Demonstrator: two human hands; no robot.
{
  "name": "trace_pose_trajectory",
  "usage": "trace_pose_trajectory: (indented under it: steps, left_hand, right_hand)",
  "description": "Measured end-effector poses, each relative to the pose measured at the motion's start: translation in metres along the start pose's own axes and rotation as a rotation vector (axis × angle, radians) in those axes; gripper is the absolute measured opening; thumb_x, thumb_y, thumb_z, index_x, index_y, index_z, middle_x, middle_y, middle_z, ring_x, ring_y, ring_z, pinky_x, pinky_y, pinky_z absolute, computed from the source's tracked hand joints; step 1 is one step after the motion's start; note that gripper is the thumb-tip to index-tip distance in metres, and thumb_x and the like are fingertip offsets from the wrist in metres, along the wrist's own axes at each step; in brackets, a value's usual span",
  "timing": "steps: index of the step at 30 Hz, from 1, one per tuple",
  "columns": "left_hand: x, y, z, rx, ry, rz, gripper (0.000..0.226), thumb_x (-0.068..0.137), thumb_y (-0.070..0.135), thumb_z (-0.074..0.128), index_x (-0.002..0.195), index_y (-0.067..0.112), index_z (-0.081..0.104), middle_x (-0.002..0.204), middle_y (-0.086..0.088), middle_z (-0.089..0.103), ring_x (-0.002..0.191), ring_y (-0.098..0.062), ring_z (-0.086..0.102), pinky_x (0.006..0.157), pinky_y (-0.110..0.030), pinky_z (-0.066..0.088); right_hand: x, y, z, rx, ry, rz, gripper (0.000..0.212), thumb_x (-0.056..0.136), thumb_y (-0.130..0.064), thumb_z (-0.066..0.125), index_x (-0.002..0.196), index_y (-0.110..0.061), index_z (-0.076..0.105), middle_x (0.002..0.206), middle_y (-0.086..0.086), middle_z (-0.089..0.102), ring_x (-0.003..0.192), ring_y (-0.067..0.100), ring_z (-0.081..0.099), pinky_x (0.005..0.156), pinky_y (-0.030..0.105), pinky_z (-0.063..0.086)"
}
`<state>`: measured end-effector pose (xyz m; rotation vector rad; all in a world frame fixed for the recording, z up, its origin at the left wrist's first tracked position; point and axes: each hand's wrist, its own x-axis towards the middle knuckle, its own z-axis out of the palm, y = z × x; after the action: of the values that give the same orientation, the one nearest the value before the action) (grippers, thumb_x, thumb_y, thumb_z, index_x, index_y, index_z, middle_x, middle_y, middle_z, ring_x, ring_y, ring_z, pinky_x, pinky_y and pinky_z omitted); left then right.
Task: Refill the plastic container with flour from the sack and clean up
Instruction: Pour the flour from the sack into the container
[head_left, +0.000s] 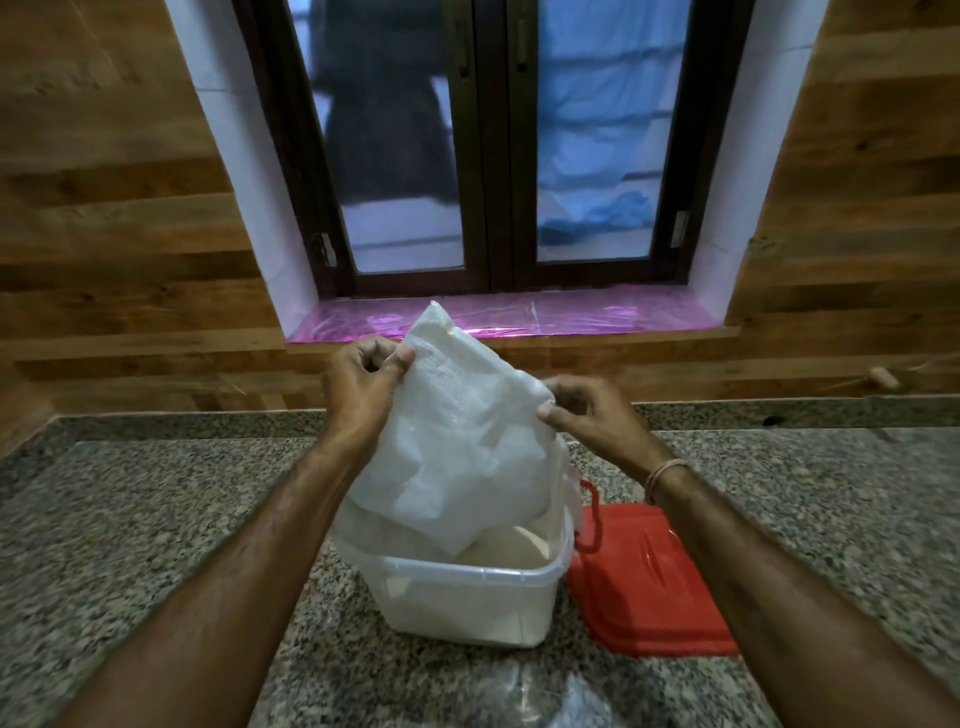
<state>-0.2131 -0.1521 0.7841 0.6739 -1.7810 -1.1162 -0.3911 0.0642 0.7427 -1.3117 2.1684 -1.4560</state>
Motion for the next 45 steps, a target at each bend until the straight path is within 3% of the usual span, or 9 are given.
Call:
trace_pose_trajectory:
  steps: [3,7,11,14,17,21,25,36,45]
  left_hand:
    - [0.001,0.001,0.000,0.027,-0.026,0.006,0.023,0.091,0.022,0.076,0.080,0.003,0.070,0.071,-0.005,0.063,0.064,-0.011,0.053,0.061,-0.027,0.046]
    - [0.000,0.003,0.003,0.037,-0.090,0.020,0.023,0.092,0.020,0.075,0.076,0.004,0.067,0.070,-0.006,0.061,0.065,-0.013,0.055,0.064,-0.031,0.048]
    - [0.003,0.010,0.006,0.076,-0.106,0.045,0.024,0.091,0.019,0.076,0.076,0.002,0.067,0.069,-0.007,0.060,0.064,-0.014,0.054,0.064,-0.031,0.047]
    - [0.006,0.017,0.011,0.111,-0.154,0.046,0.025,0.090,0.018,0.076,0.077,0.000,0.066,0.070,-0.011,0.060,0.065,-0.018,0.054,0.064,-0.032,0.046]
    - [0.008,0.021,0.015,0.131,-0.201,0.037,0.024,0.091,0.018,0.076,0.075,0.003,0.067,0.069,-0.011,0.062,0.064,-0.018,0.055,0.062,-0.031,0.045]
    - [0.009,0.027,0.022,0.170,-0.223,0.060,0.020,0.091,0.026,0.077,0.074,0.017,0.070,0.072,-0.003,0.072,0.064,-0.009,0.063,0.060,-0.027,0.051]
    - [0.008,0.022,0.008,0.218,-0.339,0.078,0.016,0.092,0.033,0.076,0.098,0.018,0.075,0.090,-0.002,0.077,0.081,-0.014,0.072,0.072,-0.032,0.058]
    - [0.008,0.014,-0.015,0.488,-0.207,0.163,0.015,0.089,0.027,0.077,0.079,0.016,0.074,0.074,0.001,0.074,0.069,-0.018,0.070,0.064,-0.035,0.054]
    - [0.008,0.012,-0.015,0.514,-0.206,0.198,0.014,0.087,0.028,0.079,0.078,0.018,0.074,0.074,0.002,0.072,0.073,-0.022,0.070,0.066,-0.039,0.054]
  right_hand:
    - [-0.006,0.007,0.003,0.065,-0.036,0.050,0.041,0.095,-0.022,0.075,0.135,-0.024,0.067,0.128,0.002,0.072,0.116,0.018,0.071,0.100,0.046,0.060]
    - [-0.001,0.019,0.005,0.035,0.020,0.084,0.014,0.088,-0.019,0.081,0.101,-0.015,0.077,0.099,0.008,0.078,0.089,0.016,0.073,0.086,0.053,0.062]
    - [-0.001,0.012,0.001,0.191,-0.045,0.101,0.058,0.090,-0.027,0.081,0.145,-0.026,0.059,0.143,-0.005,0.058,0.125,0.014,0.063,0.106,0.044,0.055]
    - [0.004,0.015,0.001,0.280,-0.021,0.038,0.036,0.093,-0.018,0.077,0.128,-0.013,0.072,0.125,0.010,0.074,0.115,0.030,0.072,0.100,0.056,0.058]
    - [0.007,0.012,0.004,0.297,-0.042,0.038,0.052,0.091,-0.027,0.080,0.140,-0.028,0.063,0.139,-0.007,0.062,0.123,0.007,0.064,0.099,0.035,0.060]
    - [0.018,0.011,0.014,0.355,0.069,0.005,0.009,0.091,-0.009,0.077,0.097,-0.002,0.075,0.099,0.019,0.077,0.087,0.020,0.073,0.083,0.046,0.062]
    - [0.016,0.020,0.019,0.535,0.164,0.072,0.009,0.093,-0.005,0.073,0.084,-0.006,0.071,0.084,0.008,0.073,0.076,0.014,0.068,0.067,0.030,0.060]
    - [0.020,0.015,0.039,0.830,0.133,0.251,0.008,0.101,-0.011,0.065,0.093,-0.010,0.066,0.085,0.006,0.071,0.075,0.019,0.062,0.069,0.031,0.057]
    - [0.007,0.027,0.048,0.776,-0.050,0.251,0.039,0.101,-0.004,0.063,0.139,-0.007,0.057,0.132,0.015,0.070,0.115,0.028,0.071,0.091,0.039,0.062]
